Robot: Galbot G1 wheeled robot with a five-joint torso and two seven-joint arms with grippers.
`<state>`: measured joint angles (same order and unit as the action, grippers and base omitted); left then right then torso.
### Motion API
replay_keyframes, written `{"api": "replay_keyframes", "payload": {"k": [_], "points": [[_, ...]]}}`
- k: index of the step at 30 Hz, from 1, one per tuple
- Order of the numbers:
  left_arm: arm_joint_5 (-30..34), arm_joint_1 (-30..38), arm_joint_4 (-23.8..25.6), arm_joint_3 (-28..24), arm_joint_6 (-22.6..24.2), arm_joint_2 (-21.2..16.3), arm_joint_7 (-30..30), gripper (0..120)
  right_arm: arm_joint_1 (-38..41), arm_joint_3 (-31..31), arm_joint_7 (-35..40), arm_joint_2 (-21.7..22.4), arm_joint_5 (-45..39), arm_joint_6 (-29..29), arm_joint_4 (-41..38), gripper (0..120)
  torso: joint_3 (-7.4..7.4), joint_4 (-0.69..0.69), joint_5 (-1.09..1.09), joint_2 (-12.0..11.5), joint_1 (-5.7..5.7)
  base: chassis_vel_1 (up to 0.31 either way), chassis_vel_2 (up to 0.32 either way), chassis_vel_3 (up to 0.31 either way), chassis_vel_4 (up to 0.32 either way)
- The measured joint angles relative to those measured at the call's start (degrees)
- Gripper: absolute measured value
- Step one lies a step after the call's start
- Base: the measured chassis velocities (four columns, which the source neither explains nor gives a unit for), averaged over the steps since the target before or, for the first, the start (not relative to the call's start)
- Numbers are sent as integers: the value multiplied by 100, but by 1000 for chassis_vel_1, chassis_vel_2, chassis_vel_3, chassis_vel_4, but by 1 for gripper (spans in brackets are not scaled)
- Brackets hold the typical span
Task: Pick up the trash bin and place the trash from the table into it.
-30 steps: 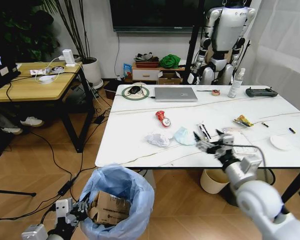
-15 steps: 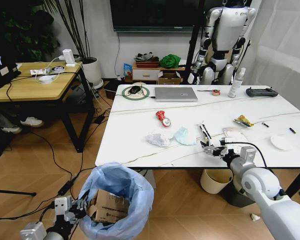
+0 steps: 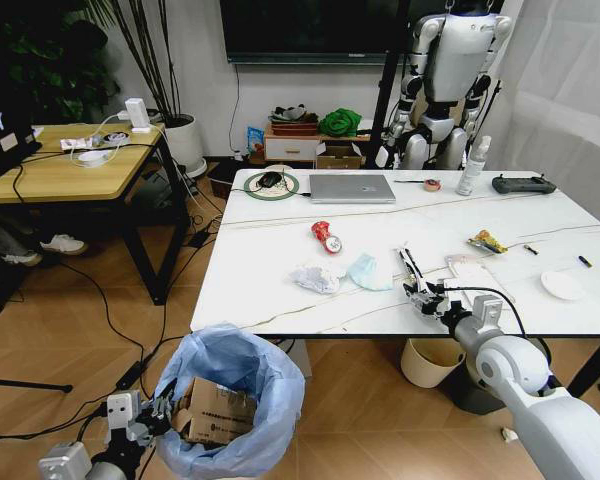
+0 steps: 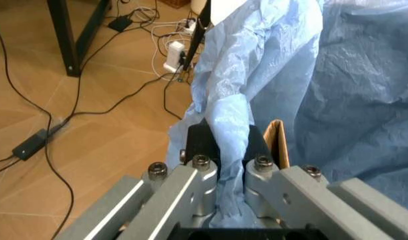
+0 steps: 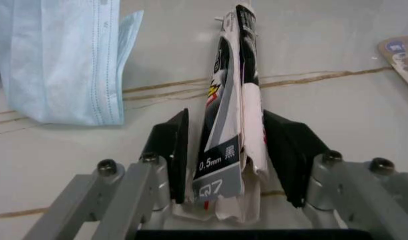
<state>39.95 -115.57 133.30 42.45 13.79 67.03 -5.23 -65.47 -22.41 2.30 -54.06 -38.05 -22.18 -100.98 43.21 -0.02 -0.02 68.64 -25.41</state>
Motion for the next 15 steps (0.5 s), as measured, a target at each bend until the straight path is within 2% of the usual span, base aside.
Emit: {"api": "replay_keyframes", "payload": {"k": [3,6,7,10,15], "points": [[28,-2,-1,11,3,-23,-4,0,-12,-51,28,-12,13,-2,10,27,0,2,2,0,0,0,0,0,0],[45,-3,-7,11,4,-46,-10,0,-105,-152,49,2,13,7,-76,11,0,1,2,0,0,0,0,0,0],[45,-3,-7,11,4,-46,-10,0,-105,-152,49,2,13,7,-76,11,0,1,2,0,0,0,0,0,0],[58,13,-11,-5,8,-59,-17,0,-165,-190,60,8,9,68,-168,0,0,0,2,0,0,0,0,0,0],[79,23,-12,-16,14,-62,-24,0,-151,-268,143,-33,-155,486,-317,0,1,0,3,0,0,0,0,0,0]]}}
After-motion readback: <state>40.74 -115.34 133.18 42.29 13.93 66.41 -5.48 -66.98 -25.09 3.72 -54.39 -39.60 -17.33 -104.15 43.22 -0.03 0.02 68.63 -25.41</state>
